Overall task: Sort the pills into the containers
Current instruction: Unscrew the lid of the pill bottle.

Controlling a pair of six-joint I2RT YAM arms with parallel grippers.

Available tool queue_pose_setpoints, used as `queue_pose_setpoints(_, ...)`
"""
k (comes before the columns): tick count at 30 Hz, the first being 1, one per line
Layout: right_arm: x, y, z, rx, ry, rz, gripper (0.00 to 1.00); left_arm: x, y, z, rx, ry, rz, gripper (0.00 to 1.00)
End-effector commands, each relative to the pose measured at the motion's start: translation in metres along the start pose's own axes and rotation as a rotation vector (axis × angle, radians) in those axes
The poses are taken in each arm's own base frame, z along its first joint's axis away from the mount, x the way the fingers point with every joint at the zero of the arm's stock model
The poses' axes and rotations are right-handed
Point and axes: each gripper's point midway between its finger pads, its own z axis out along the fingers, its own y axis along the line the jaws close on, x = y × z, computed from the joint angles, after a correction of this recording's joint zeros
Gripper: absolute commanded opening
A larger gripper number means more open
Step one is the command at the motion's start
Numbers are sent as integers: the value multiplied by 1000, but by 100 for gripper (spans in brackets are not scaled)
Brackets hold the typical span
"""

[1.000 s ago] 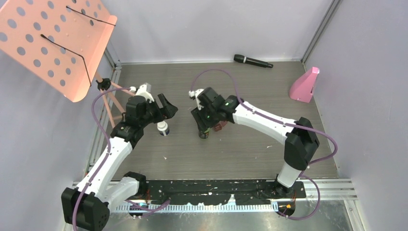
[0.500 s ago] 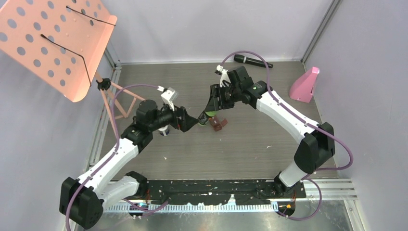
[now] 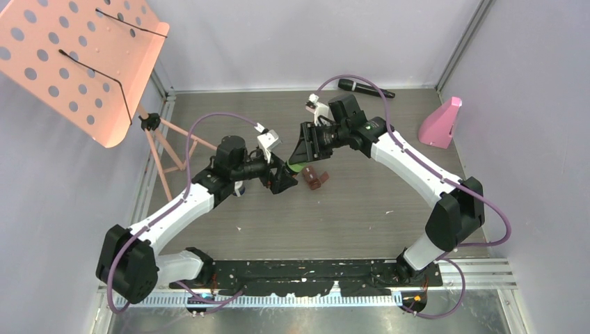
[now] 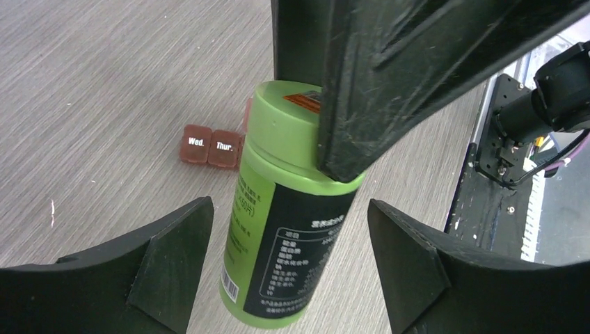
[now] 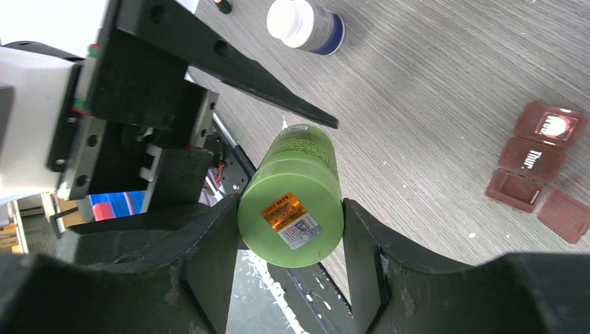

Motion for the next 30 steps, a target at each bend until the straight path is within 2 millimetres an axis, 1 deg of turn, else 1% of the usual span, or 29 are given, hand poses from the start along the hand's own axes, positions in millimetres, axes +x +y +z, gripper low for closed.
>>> queue_pose_setpoints(1, -17, 32, -14, -109, -55, -44, 32, -13, -1, 3, 31, -15, 68, 83)
queue_pose_setpoints(5, -18, 31, -15, -114, -54, -36, 32, -7, 1, 5, 30, -1, 76, 78)
queue_pose_setpoints(7, -18, 30, -15, -115, -53, -32, 32, -4, 1, 4, 27, 3, 77, 70)
queue_pose_setpoints(10, -17, 28, -15, -117, -49, -25, 34, -3, 2, 3, 12, -10, 86, 51)
queue_pose_setpoints(11, -16, 29, -14, -123, -44, -24, 35, -3, 2, 2, 11, -19, 92, 41)
queue_pose_setpoints(12, -15, 28, -14, -127, -40, -23, 40, -4, 4, 2, 6, -26, 116, 33)
queue_pose_setpoints(13, -14, 28, -14, -130, -36, -25, 44, -5, 4, 1, 1, -32, 132, 27)
queue_pose_setpoints(14, -13, 27, -13, -128, -33, -24, 51, -6, 5, 1, -1, -35, 146, 21)
queue_pose_setpoints(16, -12, 24, -12, -120, -26, -29, 58, -7, 5, 0, -1, -33, 168, 8)
queue_pose_setpoints(18, -11, 22, -10, -114, -10, -38, 58, -8, 5, -1, 1, -19, 188, 0)
queue_pose_setpoints(19, -9, 21, -10, -115, 1, -46, 58, -10, 5, -2, 3, -15, 203, 0)
queue_pose_setpoints(20, -8, 22, -9, -123, 9, -51, 55, -12, 4, -3, 9, -14, 220, 0)
queue_pose_setpoints(21, -7, 21, -9, -127, 15, -60, 54, -9, 3, -4, 18, 5, 227, 0)
queue_pose_setpoints(23, -3, 23, -8, -155, 39, -79, 49, -9, 1, -7, 30, 29, 248, 0)
queue_pose_setpoints(25, 2, 26, -7, -199, 68, -109, 39, -11, -4, -10, 59, 51, 267, 0)
queue_pose_setpoints(26, 6, 29, -7, -234, 81, -154, 31, -13, -6, -12, 64, 59, 270, 0)
queue_pose_setpoints(27, 8, 29, -8, -250, 81, -184, 26, -14, -6, -13, 63, 64, 262, 0)
queue_pose_setpoints(28, 12, 27, -8, -259, 75, -252, 14, -16, -7, -13, 69, 66, 260, 0)
queue_pose_setpoints(29, 8, 29, -12, -264, 39, -315, 10, -17, -10, -14, 86, 66, 262, 0)
queue_pose_setpoints(30, 15, 21, -9, -261, 35, -373, 7, -17, -14, -14, 111, 63, 262, 0)
